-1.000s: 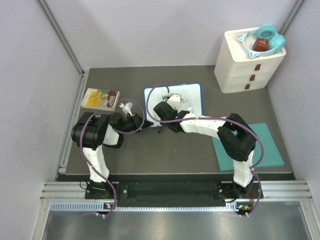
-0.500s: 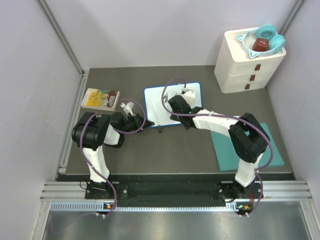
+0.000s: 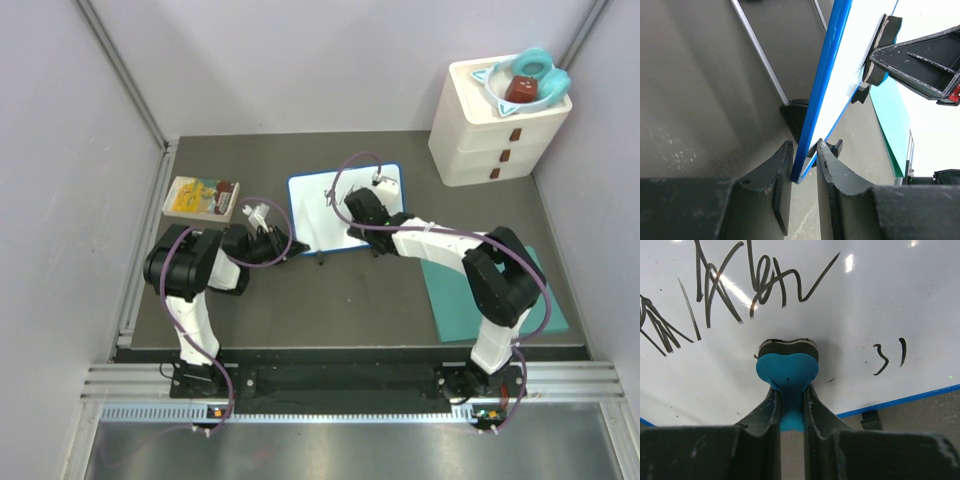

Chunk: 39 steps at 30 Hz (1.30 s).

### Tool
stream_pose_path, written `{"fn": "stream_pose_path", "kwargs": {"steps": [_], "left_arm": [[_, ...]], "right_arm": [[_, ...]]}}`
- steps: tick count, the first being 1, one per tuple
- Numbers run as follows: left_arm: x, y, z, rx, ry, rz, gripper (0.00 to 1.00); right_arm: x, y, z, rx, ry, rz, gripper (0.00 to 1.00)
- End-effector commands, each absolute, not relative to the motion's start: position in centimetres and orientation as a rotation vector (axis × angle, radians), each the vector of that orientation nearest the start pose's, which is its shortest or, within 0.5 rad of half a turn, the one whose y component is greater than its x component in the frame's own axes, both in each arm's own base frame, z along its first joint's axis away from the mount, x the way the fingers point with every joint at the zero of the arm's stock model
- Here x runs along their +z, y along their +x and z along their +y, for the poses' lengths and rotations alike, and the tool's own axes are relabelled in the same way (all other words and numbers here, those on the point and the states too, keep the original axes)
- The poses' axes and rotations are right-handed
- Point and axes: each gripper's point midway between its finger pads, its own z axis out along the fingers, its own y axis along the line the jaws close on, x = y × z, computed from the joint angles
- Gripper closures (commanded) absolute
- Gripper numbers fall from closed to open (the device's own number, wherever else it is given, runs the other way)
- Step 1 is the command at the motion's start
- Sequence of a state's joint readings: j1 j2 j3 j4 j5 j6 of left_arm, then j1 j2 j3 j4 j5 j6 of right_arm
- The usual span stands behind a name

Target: Erase the whiteboard

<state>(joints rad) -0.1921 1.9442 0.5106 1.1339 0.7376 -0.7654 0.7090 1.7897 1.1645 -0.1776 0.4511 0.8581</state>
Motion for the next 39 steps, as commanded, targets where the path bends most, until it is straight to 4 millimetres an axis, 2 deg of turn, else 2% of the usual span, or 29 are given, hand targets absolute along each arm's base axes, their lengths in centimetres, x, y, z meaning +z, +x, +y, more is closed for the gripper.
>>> {"fn": "stream_pose_path", "kwargs": {"steps": [1,7,8,10,13,15,16,18,19,24,27,32,37,39], "left_arm": [[0.9,33.2,-20.3,-1.248,-0.082,2.158,0.94],[0.8,33.1,-20.4,-1.241,-0.08,2.167,0.95],[0.8,33.2,-20.3,-1.238,-0.081,2.163,0.95],[0.8,33.1,-20.4,-1.237,-0.077,2.164,0.95],[0.8,33.1,-20.3,-1.236,-0.078,2.164,0.95],[0.8,33.1,-20.3,-1.235,-0.079,2.164,0.95],[0.8,33.2,-20.3,-1.235,-0.079,2.164,0.95],[0.8,33.1,-20.3,-1.234,-0.083,2.166,0.95],[0.8,33.1,-20.3,-1.236,-0.082,2.166,0.95],[0.8,33.2,-20.3,-1.233,-0.084,2.165,0.95],[0.8,33.1,-20.3,-1.233,-0.08,2.165,0.95],[0.9,33.1,-20.3,-1.233,-0.077,2.164,0.95],[0.8,33.2,-20.2,-1.229,-0.082,2.167,0.95],[0.7,33.1,-20.2,-1.226,-0.086,2.169,0.95]], "right_arm": [[6.1,38.8,24.4,0.123,0.351,2.254,1.0],[7.3,38.1,30.0,0.201,0.237,2.244,1.0],[7.1,38.0,30.0,0.2,0.255,2.251,1.0],[6.5,38.0,29.0,0.163,0.305,2.265,1.0],[5.3,37.5,26.5,0.087,0.388,2.294,1.0],[4.9,38.0,24.2,0.066,0.47,2.293,1.0],[3.7,37.5,22.9,0.055,0.515,2.315,1.0],[3.9,38.2,20.6,0.078,0.603,2.297,1.0],[3.0,37.8,19.5,0.083,0.635,2.307,1.0],[3.7,38.2,15.6,0.09,0.751,2.26,1.0],[3.9,38.2,14.2,0.074,0.786,2.246,1.0],[4.0,38.7,14.3,0.111,0.788,2.232,1.0],[4.6,39.5,16.5,0.205,0.738,2.237,1.0],[5.6,40.2,17.5,0.236,0.707,2.213,1.0]]}}
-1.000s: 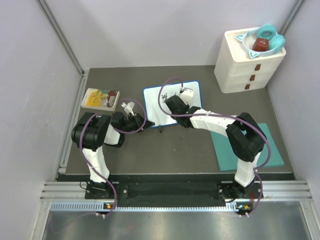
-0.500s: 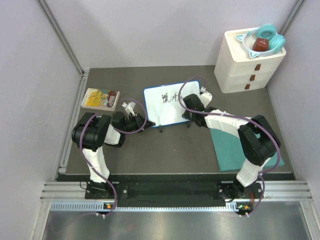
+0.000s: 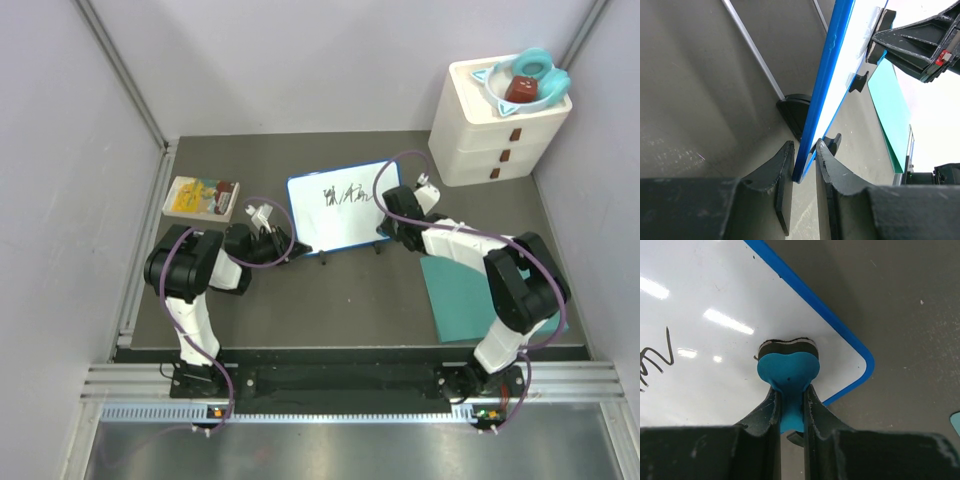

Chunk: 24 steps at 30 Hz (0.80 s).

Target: Erase the whiteboard

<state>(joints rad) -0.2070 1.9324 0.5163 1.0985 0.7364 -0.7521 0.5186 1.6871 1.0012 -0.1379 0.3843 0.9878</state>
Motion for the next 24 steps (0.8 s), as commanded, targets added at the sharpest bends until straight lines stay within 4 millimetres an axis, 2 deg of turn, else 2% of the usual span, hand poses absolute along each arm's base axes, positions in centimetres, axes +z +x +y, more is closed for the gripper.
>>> {"fn": "stream_pose_path", "kwargs": {"steps": [1,6,9,17,19,20,22,23,24], "left_arm": [[0.7,33.2,-20.2,-1.224,-0.083,2.169,0.96],[0.7,33.2,-20.1,-1.219,-0.087,2.172,0.96],[0.6,33.2,-20.1,-1.213,-0.091,2.176,0.96],[0.5,33.2,-20.4,-1.208,-0.07,2.183,0.98],[0.6,33.1,-20.4,-1.203,-0.066,2.184,0.98],[0.6,33.2,-20.5,-1.2,-0.062,2.183,0.98],[0.6,33.1,-20.5,-1.199,-0.062,2.186,0.99],[0.6,33.2,-20.6,-1.197,-0.058,2.184,1.0],[0.5,33.1,-20.6,-1.197,-0.055,2.192,1.0]], "right_arm": [[6.1,40.4,17.9,0.242,0.676,2.209,1.0],[10.3,42.1,20.5,0.279,0.555,2.141,1.0],[12.3,43.1,21.3,0.298,0.509,2.111,1.0],[16.4,44.7,23.2,0.373,0.404,2.023,1.0],[15.7,45.3,23.7,0.351,0.379,2.052,1.0],[16.5,46.0,24.5,0.371,0.368,2.046,1.0],[15.1,46.3,25.6,0.359,0.326,2.08,1.0],[15.7,46.7,26.5,0.381,0.304,2.075,1.0],[15.4,46.7,26.9,0.372,0.289,2.093,1.0]]}}
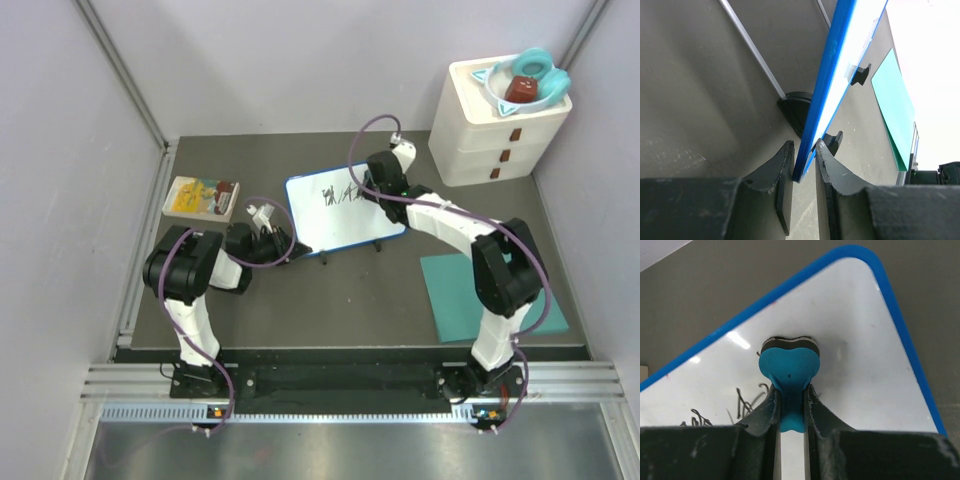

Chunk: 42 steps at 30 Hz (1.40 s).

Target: Erase the whiteboard

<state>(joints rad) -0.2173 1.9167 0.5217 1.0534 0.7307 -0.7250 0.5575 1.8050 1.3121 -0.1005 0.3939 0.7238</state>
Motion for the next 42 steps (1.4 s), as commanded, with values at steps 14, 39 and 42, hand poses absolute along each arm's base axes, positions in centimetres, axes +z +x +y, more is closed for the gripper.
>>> {"fn": "stream_pose_path", "kwargs": {"steps": [14,39,42], "left_arm": [[0.2,33.1,-21.1,-1.162,-0.026,2.215,1.0],[0.0,33.0,-21.1,-1.135,-0.026,2.232,1.0],[-0.1,33.0,-21.2,-1.138,-0.023,2.233,1.0]], "right_arm": [[15.6,41.7,38.9,0.54,0.046,2.148,1.0],[10.7,48.5,22.6,0.091,0.321,2.196,1.0],[9.3,47.7,20.4,0.011,0.363,2.215,1.0]]}}
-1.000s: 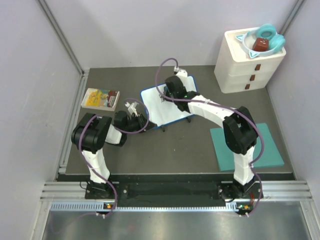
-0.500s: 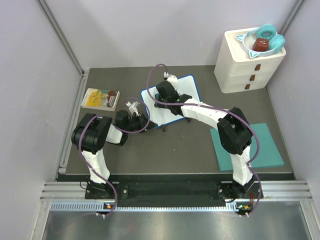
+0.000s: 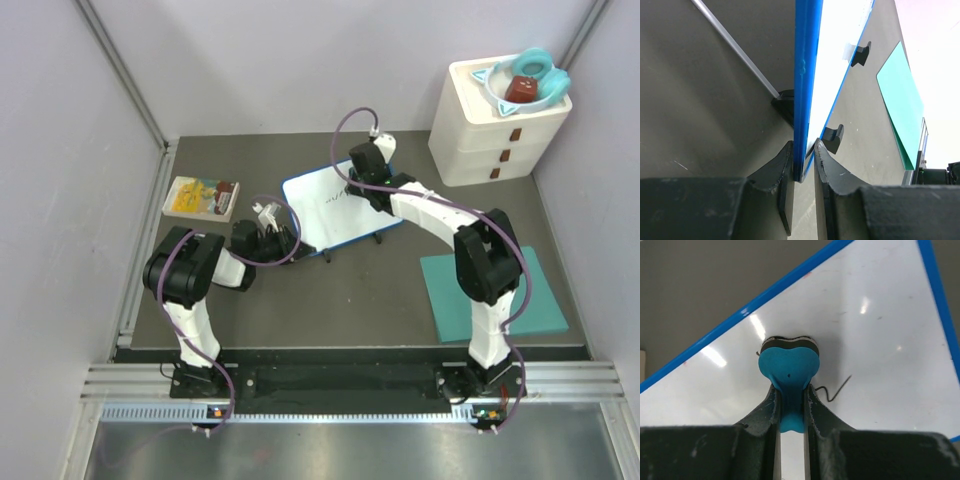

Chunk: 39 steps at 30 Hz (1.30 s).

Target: Erase the whiteboard

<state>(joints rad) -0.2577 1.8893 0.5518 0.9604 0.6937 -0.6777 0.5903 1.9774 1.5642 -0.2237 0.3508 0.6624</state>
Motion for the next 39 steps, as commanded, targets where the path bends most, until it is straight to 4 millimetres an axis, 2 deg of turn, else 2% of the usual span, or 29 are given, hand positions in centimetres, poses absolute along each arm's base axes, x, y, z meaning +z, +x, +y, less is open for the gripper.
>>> {"fn": "stream_pose_path", "kwargs": {"steps": [1,3,8,11,12,18,21,22,25,26,28,29,33,35,39], "left_arm": [[-0.1,33.0,-21.1,-1.134,-0.024,2.232,1.0],[-0.1,33.0,-21.2,-1.133,-0.019,2.233,1.0],[-0.2,33.0,-21.3,-1.13,-0.015,2.238,1.0],[-0.2,33.0,-21.3,-1.126,-0.012,2.239,1.0],[-0.2,33.0,-21.3,-1.125,-0.015,2.24,1.0],[-0.2,33.0,-21.4,-1.12,-0.009,2.242,1.0],[-0.2,32.9,-21.4,-1.118,-0.007,2.242,1.0],[-0.2,32.9,-21.4,-1.115,-0.006,2.244,1.0],[-0.2,32.9,-21.5,-1.114,-0.005,2.244,1.0],[-0.2,33.0,-21.5,-1.113,-0.005,2.242,1.0],[-0.2,33.0,-21.5,-1.112,0.0,2.242,1.0],[-0.1,33.0,-21.5,-1.113,-0.002,2.242,1.0],[-0.1,32.9,-21.5,-1.112,0.002,2.244,1.0],[-0.1,32.8,-21.5,-1.113,0.003,2.245,1.0],[-0.2,32.7,-21.5,-1.111,0.003,2.25,1.0]], "right_arm": [[9.1,47.6,20.1,0.009,0.375,2.218,1.0],[8.5,47.3,19.5,-0.003,0.389,2.229,1.0],[7.9,47.1,19.8,0.049,0.382,2.248,1.0],[8.1,47.0,21.7,0.192,0.335,2.244,1.0],[8.2,47.0,23.0,0.281,0.301,2.241,1.0],[8.8,46.2,27.2,0.492,0.167,2.244,1.0],[9.3,45.4,28.8,0.488,0.127,2.236,1.0],[9.2,44.6,29.7,0.486,0.107,2.247,1.0],[9.3,43.5,30.6,0.444,0.101,2.262,1.0],[9.4,42.4,32.0,0.444,0.069,2.265,1.0],[10.0,41.9,32.7,0.399,0.068,2.246,1.0],[10.0,40.7,34.0,0.4,0.028,2.253,1.0],[11.0,39.6,36.3,0.397,-0.009,2.22,1.0],[10.5,39.7,36.4,0.381,0.001,2.232,1.0],[10.7,41.1,35.3,0.31,0.022,2.223,1.0]]}}
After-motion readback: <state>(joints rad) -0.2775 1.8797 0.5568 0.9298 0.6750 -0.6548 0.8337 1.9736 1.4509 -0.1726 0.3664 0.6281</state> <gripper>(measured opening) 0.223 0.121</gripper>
